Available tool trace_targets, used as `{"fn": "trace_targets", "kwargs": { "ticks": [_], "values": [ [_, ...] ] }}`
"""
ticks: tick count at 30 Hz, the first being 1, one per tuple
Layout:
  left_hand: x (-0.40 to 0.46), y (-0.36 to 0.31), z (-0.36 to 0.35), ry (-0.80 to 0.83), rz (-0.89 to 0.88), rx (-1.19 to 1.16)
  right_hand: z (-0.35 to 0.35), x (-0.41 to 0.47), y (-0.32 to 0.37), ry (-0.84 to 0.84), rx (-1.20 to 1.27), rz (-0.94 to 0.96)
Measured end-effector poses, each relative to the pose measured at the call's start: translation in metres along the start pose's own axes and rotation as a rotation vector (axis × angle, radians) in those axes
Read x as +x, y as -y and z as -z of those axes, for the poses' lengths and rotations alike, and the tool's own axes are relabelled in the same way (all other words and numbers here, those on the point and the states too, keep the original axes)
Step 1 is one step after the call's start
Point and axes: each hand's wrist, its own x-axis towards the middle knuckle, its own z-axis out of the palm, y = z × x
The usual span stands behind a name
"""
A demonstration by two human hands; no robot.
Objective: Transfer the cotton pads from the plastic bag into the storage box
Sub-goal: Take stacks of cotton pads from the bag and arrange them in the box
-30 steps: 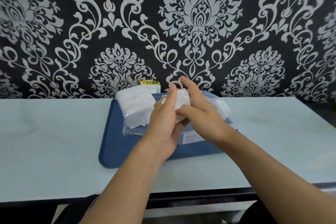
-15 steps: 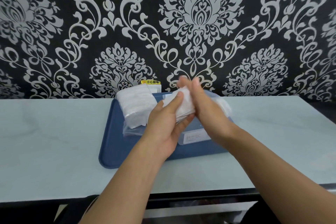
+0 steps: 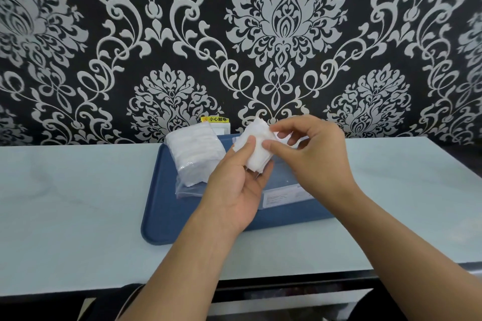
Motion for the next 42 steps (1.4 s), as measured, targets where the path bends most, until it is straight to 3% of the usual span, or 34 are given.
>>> {"fn": "trace_targets", "kwargs": {
  "ticks": [3, 9, 18, 32, 40, 42],
  "values": [
    [0.001, 0.001, 0.001, -0.029, 0.000, 0.018, 0.003, 0.002, 0.001, -0.052, -0.078, 0.044],
    [0.000, 0.002, 0.005, 0.031, -0.023, 0.095, 0.002, 0.003, 0.004, 0.026, -0.132, 0.061],
    [-0.001, 0.000, 0.002, 0.032, -0.010, 0.114, 0.011, 0.006, -0.001, 0.117, 0.019, -0.054],
    [0.005, 0.002, 0.006, -0.015, 0.018, 0.153, 0.013, 0.011, -0.002, 0.119, 0.072, -0.042],
    [0.008, 0.006, 0.009, -0.051, -0.100, 0.324, 0.009, 0.010, 0.000, 0.120, 0.090, -0.115],
    [0.008, 0.006, 0.008, -0.041, -0.155, 0.394, 0.008, 0.010, 0.006, 0.198, 0.181, -0.198]
  ]
}}
